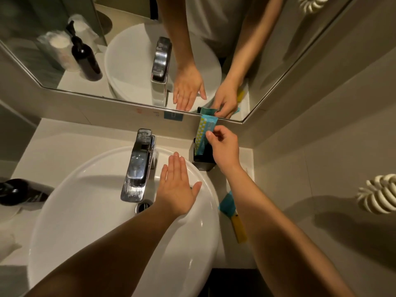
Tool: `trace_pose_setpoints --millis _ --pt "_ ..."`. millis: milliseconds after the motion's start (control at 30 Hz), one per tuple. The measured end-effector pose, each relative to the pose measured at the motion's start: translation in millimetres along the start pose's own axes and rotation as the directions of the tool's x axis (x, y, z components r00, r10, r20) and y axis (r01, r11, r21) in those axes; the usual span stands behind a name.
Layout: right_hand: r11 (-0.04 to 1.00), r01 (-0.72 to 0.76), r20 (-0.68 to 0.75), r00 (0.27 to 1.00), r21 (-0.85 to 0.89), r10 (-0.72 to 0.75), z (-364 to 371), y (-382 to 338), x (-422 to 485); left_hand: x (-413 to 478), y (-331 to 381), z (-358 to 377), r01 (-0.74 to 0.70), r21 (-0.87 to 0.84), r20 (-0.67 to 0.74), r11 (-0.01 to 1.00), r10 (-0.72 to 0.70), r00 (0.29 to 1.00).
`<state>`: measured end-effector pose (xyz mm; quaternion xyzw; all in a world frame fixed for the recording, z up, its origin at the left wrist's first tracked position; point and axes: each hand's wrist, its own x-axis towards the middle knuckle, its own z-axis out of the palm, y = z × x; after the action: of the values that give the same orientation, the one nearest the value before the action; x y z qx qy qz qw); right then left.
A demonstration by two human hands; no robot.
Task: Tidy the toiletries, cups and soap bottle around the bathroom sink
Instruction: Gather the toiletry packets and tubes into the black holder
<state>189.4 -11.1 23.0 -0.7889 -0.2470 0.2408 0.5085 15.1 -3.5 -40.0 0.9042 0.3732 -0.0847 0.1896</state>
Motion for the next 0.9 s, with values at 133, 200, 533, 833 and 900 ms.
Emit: trace_pose_setpoints --millis 133,200,533,833,900 --pt "1.000 -0.002 -0.013 1.000 0.014 0.003 0.3 2.3 3.6 0.5 -1.1 2.7 -0.002 0.020 -0.012 1.000 0.003 1.000" --pt "1.000 -0.008 -0.012 1.000 0.022 0.009 -0.9 2.1 4.2 -0.1 -1.4 5.3 -0.004 0.015 -0.044 1.000 0.005 0.999" --pt "0.997 -0.065 -0.128 0.990 -0.029 0.061 -30.5 15.3 -24.0 -0.7 -0.3 -1.3 -0.007 0.005 0.008 1.000 0.007 1.000" --pt "0.764 -0.540 -0.348 0.834 -0.352 0.429 -79.4 84.0 -62.0 0.4 0.2 -2.0 0.006 0.009 0.015 1.000 -0.007 1.000" --pt "0.707 -0.597 -0.341 0.801 -0.380 0.493 -76.7 90.1 -63.3 0.8 0.1 -1.9 0.008 0.012 0.019 1.000 -0.008 1.000"
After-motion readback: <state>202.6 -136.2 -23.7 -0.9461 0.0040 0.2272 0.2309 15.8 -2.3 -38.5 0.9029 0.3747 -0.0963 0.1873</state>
